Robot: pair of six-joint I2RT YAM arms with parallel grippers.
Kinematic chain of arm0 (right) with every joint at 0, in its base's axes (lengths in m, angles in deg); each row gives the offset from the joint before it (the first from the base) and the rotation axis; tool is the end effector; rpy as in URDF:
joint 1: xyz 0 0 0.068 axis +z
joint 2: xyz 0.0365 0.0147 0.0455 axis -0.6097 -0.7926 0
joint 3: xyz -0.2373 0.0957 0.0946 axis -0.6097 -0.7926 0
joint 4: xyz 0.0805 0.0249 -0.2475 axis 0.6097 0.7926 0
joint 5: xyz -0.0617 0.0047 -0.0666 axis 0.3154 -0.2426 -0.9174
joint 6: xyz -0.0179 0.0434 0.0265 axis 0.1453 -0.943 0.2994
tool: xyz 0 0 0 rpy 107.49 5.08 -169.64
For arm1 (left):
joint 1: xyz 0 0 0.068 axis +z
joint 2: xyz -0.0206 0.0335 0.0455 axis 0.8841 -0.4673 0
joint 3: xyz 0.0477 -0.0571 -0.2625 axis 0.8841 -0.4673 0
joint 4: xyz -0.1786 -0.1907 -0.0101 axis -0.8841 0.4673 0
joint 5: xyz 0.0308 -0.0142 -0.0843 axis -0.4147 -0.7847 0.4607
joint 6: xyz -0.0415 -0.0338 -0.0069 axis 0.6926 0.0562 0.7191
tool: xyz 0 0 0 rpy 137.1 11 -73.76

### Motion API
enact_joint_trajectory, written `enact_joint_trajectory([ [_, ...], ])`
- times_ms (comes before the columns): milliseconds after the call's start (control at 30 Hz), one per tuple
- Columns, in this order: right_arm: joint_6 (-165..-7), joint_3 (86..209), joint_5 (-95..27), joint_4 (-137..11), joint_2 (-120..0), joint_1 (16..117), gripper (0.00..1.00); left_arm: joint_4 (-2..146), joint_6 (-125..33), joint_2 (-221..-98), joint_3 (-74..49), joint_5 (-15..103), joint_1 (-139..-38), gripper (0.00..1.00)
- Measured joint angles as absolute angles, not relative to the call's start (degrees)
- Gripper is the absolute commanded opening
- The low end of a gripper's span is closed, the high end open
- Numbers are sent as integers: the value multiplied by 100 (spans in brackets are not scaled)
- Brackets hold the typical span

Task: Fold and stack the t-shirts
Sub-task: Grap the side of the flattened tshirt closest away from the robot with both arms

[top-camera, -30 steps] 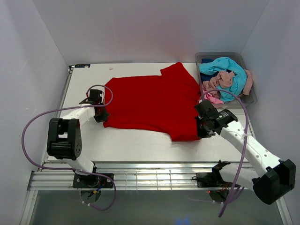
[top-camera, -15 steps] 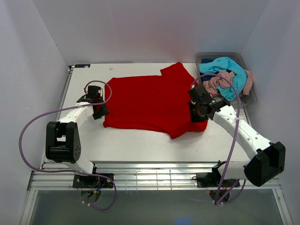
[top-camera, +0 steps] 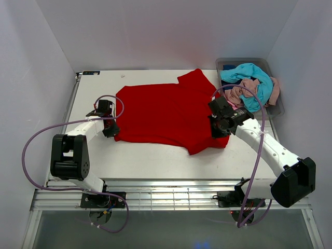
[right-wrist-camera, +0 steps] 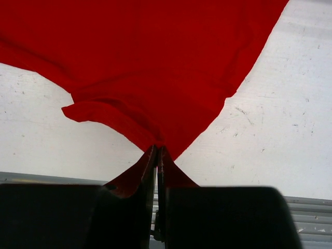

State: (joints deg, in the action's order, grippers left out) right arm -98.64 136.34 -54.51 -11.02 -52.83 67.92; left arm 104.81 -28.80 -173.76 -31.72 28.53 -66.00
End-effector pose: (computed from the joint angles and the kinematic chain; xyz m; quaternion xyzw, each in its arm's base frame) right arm 0.2189 0.1187 0.2914 -0.0653 0.9620 -0.0012 0.2651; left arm 0.2924 -0.0152 0.1770 -0.2224 0.9536 0.0064 0.2027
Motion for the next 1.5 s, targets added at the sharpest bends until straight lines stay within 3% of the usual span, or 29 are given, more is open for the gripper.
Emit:
enact_joint_trajectory([
  [233, -9864, 13629, -5449, -1107, -5280, 6792, 8, 10420, -2891, -17378, -3172, 2929, -6600, 1],
  [567, -9840, 13782, -5528, -1128, -5436, 6790, 8, 10540, -2887, -17146, -2931, 2868, -6600, 0],
  [1500, -8786, 16711, -5755, -1609, -8537, 5631, 8, 9603, -3116, -17382, -2383, 2509, -6596, 0],
])
